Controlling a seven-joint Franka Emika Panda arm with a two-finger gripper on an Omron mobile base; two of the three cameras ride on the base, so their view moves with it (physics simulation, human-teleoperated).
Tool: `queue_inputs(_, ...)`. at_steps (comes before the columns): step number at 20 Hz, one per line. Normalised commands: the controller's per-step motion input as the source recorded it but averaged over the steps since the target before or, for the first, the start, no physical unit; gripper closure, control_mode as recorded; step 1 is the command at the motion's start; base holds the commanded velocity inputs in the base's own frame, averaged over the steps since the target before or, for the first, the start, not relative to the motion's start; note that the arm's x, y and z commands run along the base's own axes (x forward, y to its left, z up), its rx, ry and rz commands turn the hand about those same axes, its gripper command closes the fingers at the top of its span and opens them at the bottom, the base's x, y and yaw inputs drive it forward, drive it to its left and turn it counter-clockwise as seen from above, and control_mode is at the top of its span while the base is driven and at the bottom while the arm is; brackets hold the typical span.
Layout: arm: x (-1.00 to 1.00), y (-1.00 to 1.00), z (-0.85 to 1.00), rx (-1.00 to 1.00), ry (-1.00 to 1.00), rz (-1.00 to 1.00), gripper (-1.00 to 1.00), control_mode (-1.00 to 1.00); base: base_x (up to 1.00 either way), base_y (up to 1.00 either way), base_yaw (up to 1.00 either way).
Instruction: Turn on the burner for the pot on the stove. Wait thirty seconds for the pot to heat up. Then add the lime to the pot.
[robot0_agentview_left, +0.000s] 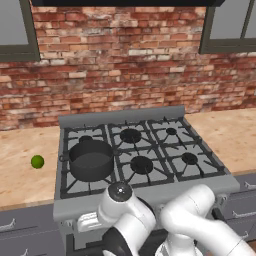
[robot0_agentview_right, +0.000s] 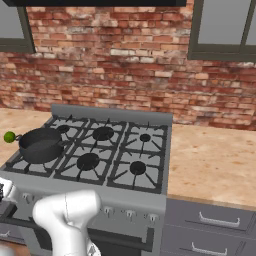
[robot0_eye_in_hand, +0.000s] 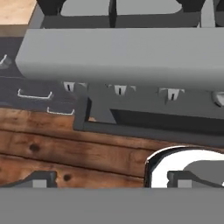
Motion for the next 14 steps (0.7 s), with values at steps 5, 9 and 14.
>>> queue_inputs(5,0.0,0.0,-0.33,0.0,-0.18,0.0,-1.0,-1.0,0.0,0.0,0.0)
queue_inputs(9,0.0,0.0,-0.3,0.0,-0.09,0.0,-1.0,-1.0,0.0,0.0,0.0)
queue_inputs(14,0.0,0.01,-0.29,0.0,-0.13,0.0,-1.0,-1.0,0.0,0.0,0.0)
